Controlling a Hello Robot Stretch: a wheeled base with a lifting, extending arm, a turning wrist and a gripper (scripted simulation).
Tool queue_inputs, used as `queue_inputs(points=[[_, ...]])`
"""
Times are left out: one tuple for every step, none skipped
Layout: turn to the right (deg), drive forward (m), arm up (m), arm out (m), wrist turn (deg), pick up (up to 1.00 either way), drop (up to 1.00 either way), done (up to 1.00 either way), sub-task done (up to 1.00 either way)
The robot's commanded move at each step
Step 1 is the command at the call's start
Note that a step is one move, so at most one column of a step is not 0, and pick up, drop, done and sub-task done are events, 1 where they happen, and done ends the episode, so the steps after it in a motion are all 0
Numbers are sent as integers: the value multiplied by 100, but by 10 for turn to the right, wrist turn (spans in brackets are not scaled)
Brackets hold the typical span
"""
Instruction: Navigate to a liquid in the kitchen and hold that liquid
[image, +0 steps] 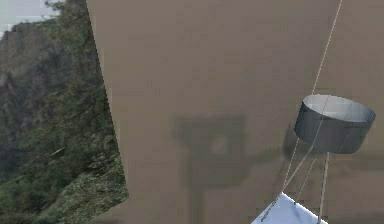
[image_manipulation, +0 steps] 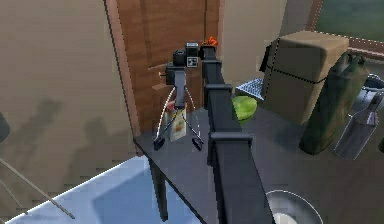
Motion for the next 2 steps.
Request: queue_inputs(points=[[0, 0, 0, 0, 450, 0, 0, 0, 0], [0, 0, 0, 0, 450, 0, 0, 0, 0]])
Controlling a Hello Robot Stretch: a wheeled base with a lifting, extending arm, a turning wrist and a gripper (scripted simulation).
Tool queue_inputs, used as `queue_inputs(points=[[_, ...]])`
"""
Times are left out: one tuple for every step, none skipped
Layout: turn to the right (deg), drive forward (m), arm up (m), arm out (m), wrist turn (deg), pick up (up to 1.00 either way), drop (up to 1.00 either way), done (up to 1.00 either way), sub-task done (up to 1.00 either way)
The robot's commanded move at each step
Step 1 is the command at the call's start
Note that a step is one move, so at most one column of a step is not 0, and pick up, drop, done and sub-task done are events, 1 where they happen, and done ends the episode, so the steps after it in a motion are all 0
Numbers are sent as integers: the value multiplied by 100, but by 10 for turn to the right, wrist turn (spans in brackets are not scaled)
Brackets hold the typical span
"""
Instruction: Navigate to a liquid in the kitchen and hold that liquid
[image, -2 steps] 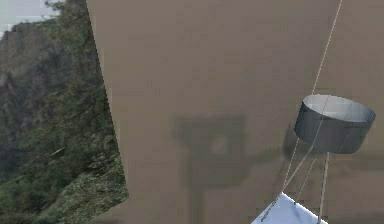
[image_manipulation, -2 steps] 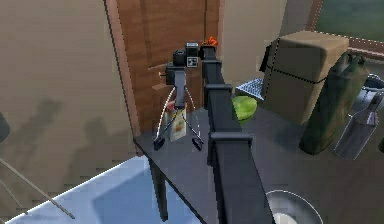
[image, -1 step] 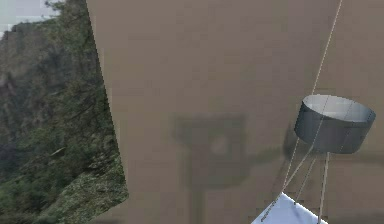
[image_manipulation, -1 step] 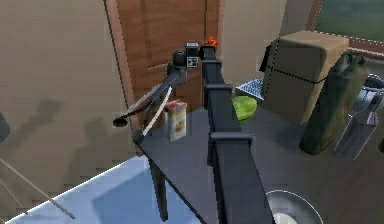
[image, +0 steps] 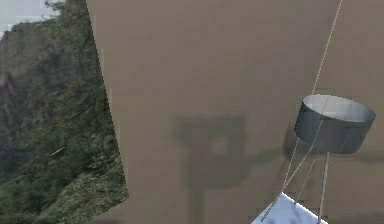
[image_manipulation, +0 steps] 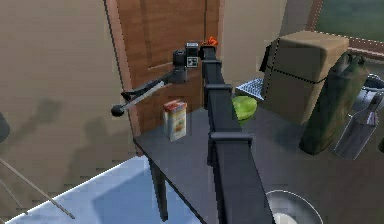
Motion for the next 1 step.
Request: queue_inputs(points=[[0, 0, 0, 0, 450, 0, 0, 0, 0]])
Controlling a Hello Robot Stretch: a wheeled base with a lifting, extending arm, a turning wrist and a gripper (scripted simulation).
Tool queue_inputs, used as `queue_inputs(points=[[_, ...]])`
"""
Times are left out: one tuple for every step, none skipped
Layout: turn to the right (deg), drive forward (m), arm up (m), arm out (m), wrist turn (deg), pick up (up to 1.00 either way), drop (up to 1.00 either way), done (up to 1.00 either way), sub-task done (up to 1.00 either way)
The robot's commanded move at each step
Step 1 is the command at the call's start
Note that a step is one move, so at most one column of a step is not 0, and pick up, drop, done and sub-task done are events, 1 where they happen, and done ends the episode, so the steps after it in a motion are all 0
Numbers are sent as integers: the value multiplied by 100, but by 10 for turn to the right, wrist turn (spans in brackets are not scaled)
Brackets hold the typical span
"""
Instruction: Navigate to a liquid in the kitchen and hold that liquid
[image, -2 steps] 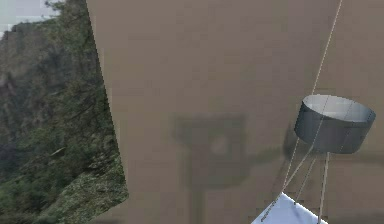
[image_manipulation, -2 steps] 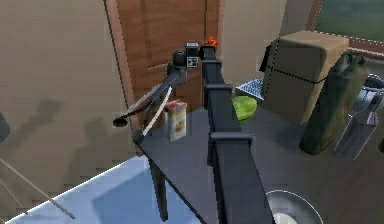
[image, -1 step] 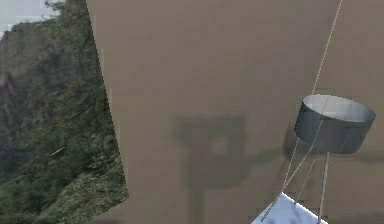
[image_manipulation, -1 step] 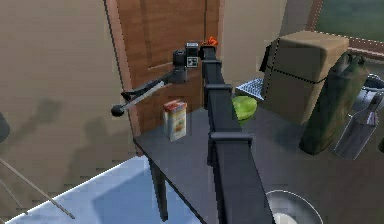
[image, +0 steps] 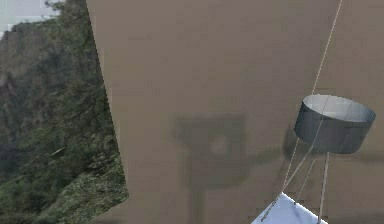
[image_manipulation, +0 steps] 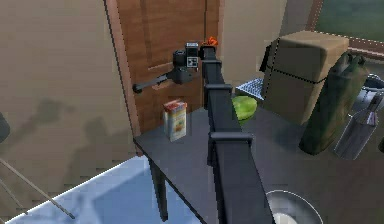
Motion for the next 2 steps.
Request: queue_inputs(points=[[0, 0, 0, 0, 240, 0, 0, 0, 0], [0, 0, -30, 0, 0, 0, 0, 0, 0]])
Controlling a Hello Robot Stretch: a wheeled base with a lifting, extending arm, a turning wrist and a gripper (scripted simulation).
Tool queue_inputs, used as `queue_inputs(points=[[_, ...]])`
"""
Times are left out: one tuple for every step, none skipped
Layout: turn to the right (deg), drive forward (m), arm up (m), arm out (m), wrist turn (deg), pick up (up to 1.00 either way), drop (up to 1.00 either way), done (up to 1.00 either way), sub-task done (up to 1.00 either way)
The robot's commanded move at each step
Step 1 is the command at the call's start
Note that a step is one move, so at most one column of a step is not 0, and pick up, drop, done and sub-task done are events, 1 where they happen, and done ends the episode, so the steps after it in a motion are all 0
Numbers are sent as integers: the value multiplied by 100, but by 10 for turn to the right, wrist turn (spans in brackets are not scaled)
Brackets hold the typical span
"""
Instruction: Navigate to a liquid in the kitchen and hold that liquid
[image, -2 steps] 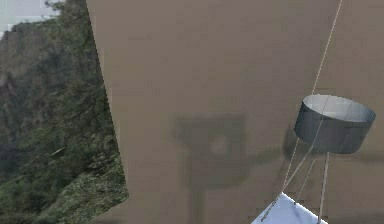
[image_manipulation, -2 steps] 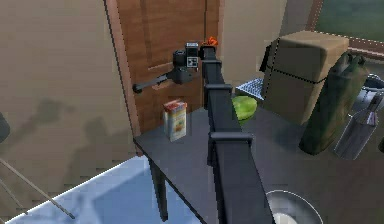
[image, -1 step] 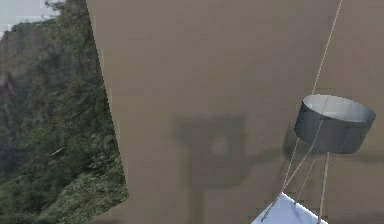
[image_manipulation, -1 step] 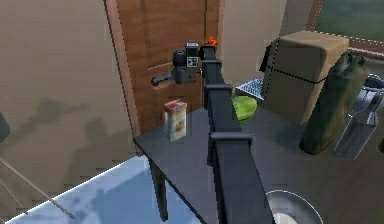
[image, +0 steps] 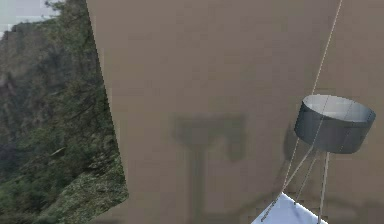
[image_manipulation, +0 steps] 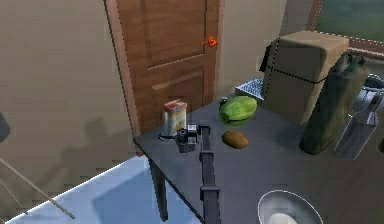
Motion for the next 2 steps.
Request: queue_inputs(points=[[0, 0, 0, 0, 0, 100, 0, 0, 0], [0, 0, 10, 0, 0, 0, 0, 0, 0]])
